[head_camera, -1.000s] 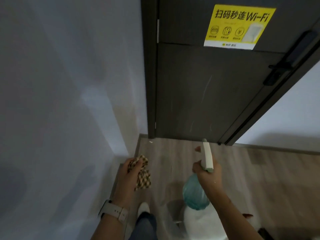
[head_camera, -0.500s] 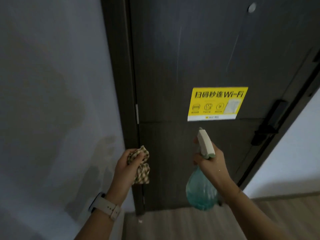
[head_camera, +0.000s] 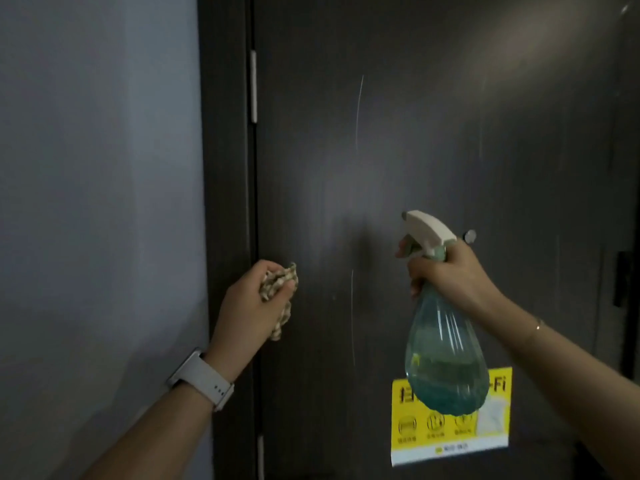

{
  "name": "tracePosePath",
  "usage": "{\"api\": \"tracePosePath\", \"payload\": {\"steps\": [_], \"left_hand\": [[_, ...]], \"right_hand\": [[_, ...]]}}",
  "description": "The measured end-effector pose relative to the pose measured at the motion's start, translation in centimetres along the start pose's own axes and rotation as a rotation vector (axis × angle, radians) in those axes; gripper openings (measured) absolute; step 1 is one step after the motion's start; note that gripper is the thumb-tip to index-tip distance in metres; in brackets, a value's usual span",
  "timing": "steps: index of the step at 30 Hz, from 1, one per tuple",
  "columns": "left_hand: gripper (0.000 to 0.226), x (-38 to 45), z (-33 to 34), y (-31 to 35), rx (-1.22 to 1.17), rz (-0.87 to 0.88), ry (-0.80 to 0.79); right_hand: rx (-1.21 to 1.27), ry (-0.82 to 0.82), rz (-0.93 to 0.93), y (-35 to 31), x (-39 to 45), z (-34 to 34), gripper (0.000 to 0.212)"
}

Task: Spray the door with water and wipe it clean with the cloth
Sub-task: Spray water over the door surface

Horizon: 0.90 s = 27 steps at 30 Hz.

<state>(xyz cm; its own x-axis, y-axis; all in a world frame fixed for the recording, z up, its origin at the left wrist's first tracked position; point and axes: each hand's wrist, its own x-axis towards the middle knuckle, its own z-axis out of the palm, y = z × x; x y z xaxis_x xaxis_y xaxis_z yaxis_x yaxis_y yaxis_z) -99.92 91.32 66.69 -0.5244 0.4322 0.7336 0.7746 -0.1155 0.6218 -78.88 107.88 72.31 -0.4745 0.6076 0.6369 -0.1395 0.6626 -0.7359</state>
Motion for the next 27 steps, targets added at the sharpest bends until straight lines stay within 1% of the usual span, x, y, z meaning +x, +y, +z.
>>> {"api": "tracePosePath", "payload": {"steps": [2, 4, 6, 8, 10, 12, 14, 20, 23, 27], "left_hand": [[0.005, 3.3, -1.3, 0.8, 0.070, 0.104, 0.076], [0.009, 6.8, -2.6, 1.4, 0.252, 0.293, 0.202], [0.010, 10.1, -3.8, 2.3, 0.434, 0.471, 0.327], [0.013, 13.0, -4.7, 2.9, 0.579, 0.555, 0.388], [0.019, 15.3, -5.4, 2.4, 0.612, 0.511, 0.386], [0.022, 16.8, -6.0, 1.6, 0.513, 0.434, 0.360], [0.023, 17.6, -6.3, 1.1, 0.455, 0.410, 0.343], [0.021, 18.1, -6.3, 0.9, 0.485, 0.450, 0.339], [0.022, 18.1, -6.3, 0.9, 0.488, 0.472, 0.327], [0.022, 18.0, -6.5, 0.7, 0.499, 0.482, 0.315]], "right_hand": [[0.084, 0.001, -0.022, -2.4, 3.0, -0.6, 0.018], [0.144, 0.012, -0.050, -5.1, 5.7, -1.0, 0.021], [0.156, 0.036, -0.072, -7.7, 8.2, -1.4, 0.019], [0.154, 0.061, -0.079, -10.1, 10.5, -1.7, 0.020], [0.154, 0.077, -0.086, -12.4, 12.3, -1.7, 0.025], [0.156, 0.084, -0.092, -14.4, 13.9, -1.5, 0.031], [0.149, 0.081, -0.111, -15.9, 15.2, -1.1, 0.029], [0.018, 0.126, -0.152, -18.0, 18.2, -0.5, 0.021], [-0.020, 0.145, -0.151, -18.1, 18.6, -0.7, 0.007], [-0.022, 0.131, -0.143, -18.0, 19.0, -0.8, 0.012]]}}
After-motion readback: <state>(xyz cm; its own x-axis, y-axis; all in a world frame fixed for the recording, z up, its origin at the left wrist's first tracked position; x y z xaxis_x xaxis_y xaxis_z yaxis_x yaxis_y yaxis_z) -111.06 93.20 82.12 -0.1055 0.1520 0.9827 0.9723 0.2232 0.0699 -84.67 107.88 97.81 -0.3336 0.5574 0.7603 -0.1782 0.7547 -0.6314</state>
